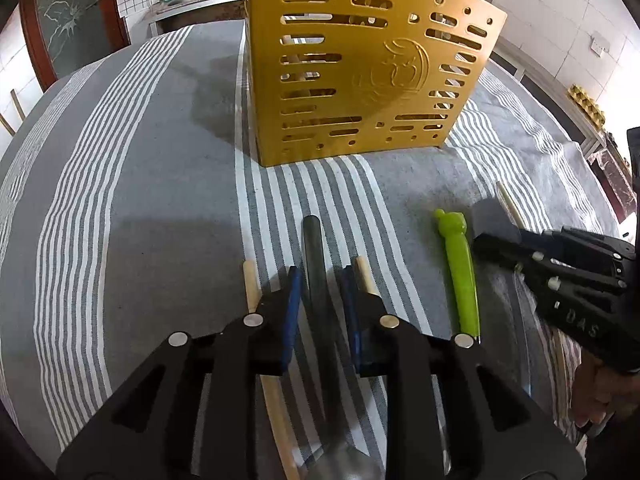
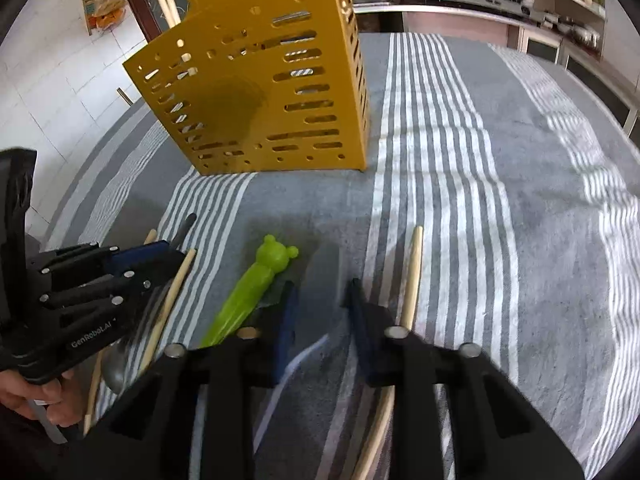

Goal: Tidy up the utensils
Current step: 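Grasp the light-blue spatula with the right tool while the left tool holds the spoon, then lift and carry the spoon and spatula over the caddy with both tools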

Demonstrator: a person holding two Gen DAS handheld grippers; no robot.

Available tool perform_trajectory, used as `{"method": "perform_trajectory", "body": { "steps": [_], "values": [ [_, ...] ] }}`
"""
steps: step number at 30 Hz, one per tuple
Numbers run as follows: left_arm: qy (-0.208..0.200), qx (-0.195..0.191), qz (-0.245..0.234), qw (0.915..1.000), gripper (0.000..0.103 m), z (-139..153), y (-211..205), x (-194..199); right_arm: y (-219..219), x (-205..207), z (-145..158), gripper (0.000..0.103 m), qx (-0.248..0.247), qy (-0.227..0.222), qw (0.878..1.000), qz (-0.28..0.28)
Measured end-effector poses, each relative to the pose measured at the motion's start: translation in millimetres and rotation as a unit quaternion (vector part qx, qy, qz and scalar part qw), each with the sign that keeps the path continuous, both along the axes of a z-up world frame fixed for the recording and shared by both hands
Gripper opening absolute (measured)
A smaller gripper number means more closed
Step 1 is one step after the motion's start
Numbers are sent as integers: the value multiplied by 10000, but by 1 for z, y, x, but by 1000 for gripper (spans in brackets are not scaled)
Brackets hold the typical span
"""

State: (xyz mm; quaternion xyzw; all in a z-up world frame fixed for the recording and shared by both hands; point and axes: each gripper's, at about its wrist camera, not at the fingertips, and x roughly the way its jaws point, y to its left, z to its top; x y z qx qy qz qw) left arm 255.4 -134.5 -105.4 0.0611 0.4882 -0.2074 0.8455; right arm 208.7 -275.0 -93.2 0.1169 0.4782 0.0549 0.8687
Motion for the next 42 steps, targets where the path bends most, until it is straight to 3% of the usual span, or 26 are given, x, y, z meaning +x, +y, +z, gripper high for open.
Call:
{"method": "perform_trajectory", "body": {
  "steps": [5, 12, 29, 42],
  "values": [
    [28, -105, 71, 9999, 8, 0, 4, 7, -3, -4, 4, 7, 186, -94, 9998, -67],
    [-26, -217, 133, 9997, 8, 7, 4, 2, -8, -12, 18, 7, 145, -246, 9995, -92],
    [-971, -962, 469, 9895, 8, 76, 32, -39, -13, -48, 66, 7, 134, -1103, 9937, -141],
    [-1165, -1210, 474, 9847, 8, 97, 37, -61, -12, -68, 85, 7, 140, -1422, 9896, -148]
  ]
}}
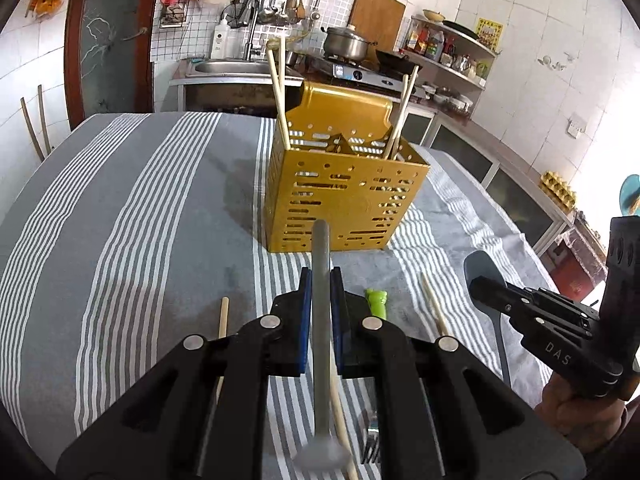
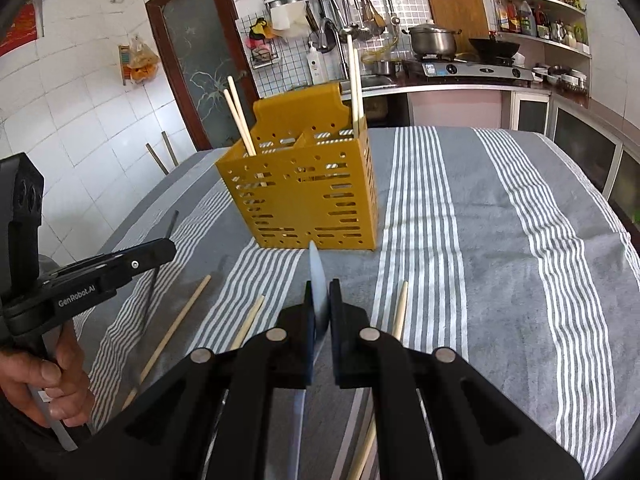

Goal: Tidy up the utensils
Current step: 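Lift and carry the spoon and spatula over the caddy with both tools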

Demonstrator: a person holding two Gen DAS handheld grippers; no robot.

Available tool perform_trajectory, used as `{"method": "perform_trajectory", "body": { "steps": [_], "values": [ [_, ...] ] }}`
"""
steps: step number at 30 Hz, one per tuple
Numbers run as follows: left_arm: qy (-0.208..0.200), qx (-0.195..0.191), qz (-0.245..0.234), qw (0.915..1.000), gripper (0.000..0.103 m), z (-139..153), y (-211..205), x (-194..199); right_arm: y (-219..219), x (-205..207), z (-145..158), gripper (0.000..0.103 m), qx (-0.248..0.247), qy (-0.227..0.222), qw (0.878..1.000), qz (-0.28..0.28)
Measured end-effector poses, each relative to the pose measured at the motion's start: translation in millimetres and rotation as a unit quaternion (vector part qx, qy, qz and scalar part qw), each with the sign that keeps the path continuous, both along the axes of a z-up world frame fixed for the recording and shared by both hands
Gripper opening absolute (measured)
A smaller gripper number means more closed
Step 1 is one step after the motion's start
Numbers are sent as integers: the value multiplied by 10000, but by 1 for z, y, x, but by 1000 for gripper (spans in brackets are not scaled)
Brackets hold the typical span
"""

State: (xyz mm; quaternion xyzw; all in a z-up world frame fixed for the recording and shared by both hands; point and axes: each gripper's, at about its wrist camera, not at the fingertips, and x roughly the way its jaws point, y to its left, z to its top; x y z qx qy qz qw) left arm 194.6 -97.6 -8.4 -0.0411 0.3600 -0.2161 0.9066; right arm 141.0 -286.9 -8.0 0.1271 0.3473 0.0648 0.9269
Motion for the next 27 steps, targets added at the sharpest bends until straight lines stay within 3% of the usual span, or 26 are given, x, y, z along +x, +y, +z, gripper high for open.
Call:
{"method": "perform_trajectory", "body": {
  "steps": [18, 27],
  "values": [
    [-604, 198, -40, 9980, 8, 33, 0, -28, -9, -21, 37, 7, 14, -859, 9962, -150],
    [-612, 153, -61, 9980, 8, 39, -1, -31, -10, -22, 43, 7, -11, -934, 9955, -129]
  ]
}}
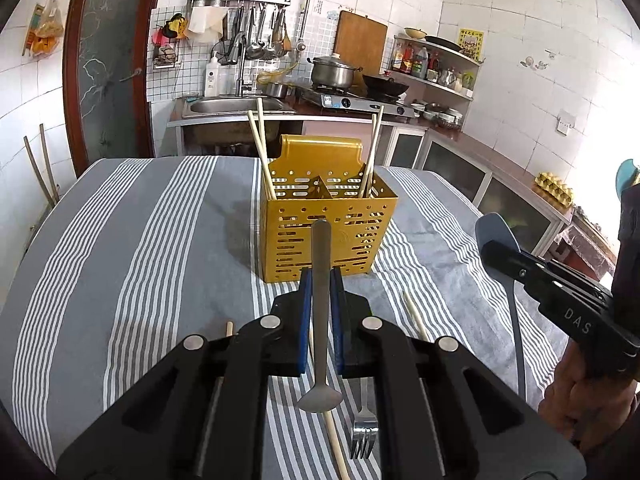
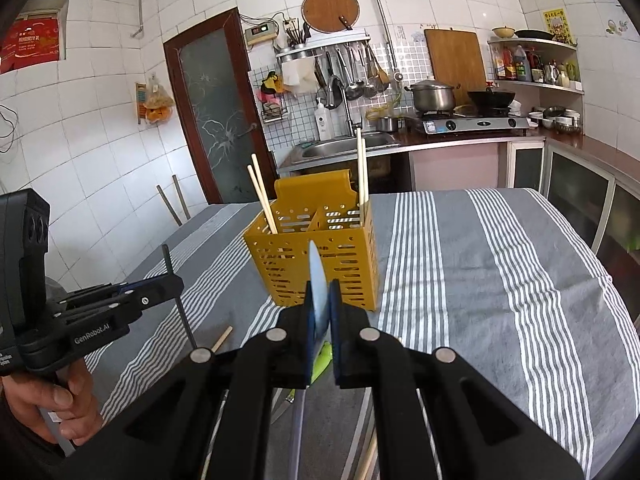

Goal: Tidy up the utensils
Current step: 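Lift and carry the spoon and spatula over the caddy with both tools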

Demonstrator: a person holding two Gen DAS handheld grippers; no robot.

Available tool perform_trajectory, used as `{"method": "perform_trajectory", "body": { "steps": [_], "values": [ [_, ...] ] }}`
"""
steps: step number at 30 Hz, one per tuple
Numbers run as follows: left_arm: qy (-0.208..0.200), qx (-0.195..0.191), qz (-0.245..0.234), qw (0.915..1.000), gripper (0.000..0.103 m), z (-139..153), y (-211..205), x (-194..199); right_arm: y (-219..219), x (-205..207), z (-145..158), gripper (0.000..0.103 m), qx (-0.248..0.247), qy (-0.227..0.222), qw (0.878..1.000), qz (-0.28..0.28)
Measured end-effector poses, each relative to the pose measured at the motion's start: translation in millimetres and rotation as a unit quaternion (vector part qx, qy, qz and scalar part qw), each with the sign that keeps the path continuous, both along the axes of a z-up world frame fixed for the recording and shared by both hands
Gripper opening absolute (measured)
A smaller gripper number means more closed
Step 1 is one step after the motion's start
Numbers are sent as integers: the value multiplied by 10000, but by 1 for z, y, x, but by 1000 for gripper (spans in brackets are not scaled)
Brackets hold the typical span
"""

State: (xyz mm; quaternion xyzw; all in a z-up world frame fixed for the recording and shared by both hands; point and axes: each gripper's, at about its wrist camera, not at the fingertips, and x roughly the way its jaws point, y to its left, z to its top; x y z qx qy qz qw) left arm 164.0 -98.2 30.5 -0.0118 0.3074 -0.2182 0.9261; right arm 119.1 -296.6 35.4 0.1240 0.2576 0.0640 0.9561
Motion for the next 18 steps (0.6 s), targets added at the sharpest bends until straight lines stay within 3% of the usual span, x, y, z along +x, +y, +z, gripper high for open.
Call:
{"method": "perform_trajectory", "body": {
  "steps": [18],
  "values": [
    [7, -1, 14, 10000, 8, -1, -1, -2, 3, 3, -3, 7, -62, 160, 9998, 73]
  ]
}}
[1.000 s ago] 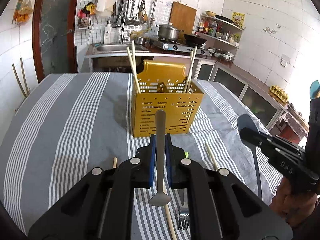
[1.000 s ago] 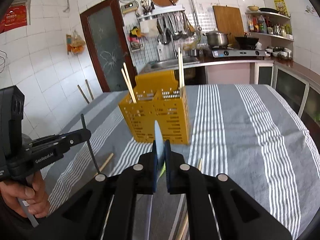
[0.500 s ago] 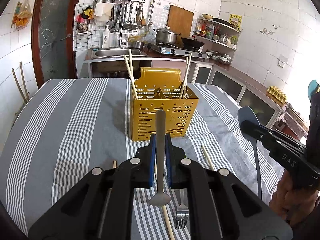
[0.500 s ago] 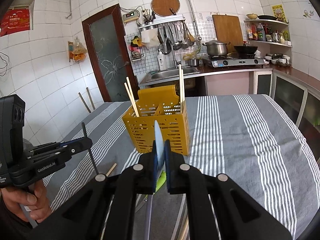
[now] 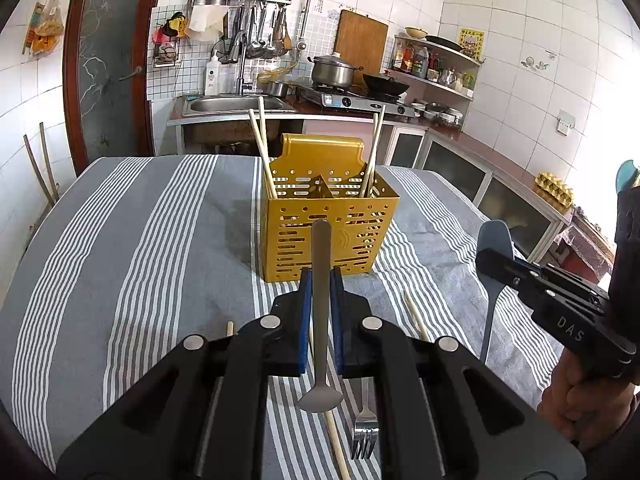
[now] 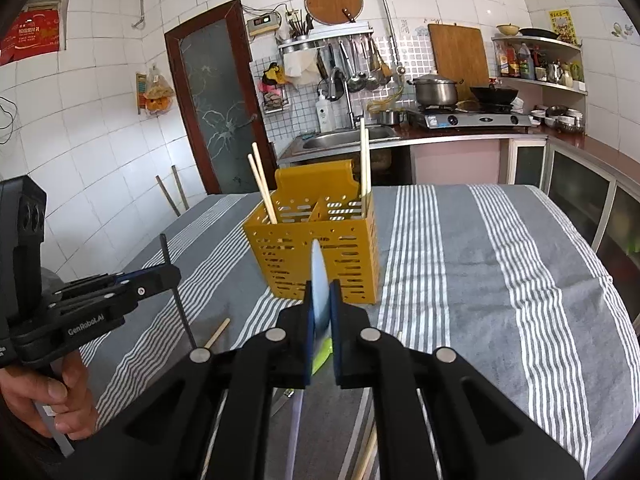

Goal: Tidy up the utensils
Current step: 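Lift and carry the spoon and spatula over the caddy with both tools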

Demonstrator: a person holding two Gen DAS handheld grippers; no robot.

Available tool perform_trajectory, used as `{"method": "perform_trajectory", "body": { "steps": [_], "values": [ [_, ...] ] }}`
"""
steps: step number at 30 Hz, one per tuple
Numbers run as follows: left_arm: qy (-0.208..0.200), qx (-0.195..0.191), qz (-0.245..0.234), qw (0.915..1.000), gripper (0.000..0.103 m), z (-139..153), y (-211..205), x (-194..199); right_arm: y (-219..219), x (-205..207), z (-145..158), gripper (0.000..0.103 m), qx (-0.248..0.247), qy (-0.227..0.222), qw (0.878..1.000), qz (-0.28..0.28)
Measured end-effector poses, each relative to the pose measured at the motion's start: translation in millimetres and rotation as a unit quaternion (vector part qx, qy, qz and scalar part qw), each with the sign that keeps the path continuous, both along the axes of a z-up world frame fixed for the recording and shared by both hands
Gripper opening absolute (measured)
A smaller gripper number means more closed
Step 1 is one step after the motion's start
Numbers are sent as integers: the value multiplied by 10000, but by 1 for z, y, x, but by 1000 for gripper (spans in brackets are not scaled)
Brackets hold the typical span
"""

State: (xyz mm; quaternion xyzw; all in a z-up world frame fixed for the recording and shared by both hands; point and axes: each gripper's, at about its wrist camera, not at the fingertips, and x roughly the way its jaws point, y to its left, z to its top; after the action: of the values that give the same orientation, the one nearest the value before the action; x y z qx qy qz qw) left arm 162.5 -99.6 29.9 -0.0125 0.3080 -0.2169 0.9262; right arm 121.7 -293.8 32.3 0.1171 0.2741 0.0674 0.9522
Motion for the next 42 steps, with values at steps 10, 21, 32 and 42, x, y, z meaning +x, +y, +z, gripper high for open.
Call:
{"method": "perform_trajectory", "body": {
  "steps": [10, 21, 32, 42],
  "values": [
    [-7, 1, -5, 10000, 8, 1, 1, 3, 1, 2, 0, 9, -30, -19, 10000, -24],
    [-46, -20, 20, 10000, 8, 4, 0, 6, 3, 2, 9, 7, -242, -191, 9995, -60],
    [-315, -72, 43, 9995, 8, 30, 2, 12, 3, 3, 38, 7, -421, -760, 9961, -176],
    [-502, -102, 23, 9987, 8, 52, 0, 29, 3, 22, 64, 7, -633, -1068, 9920, -212]
  ]
}}
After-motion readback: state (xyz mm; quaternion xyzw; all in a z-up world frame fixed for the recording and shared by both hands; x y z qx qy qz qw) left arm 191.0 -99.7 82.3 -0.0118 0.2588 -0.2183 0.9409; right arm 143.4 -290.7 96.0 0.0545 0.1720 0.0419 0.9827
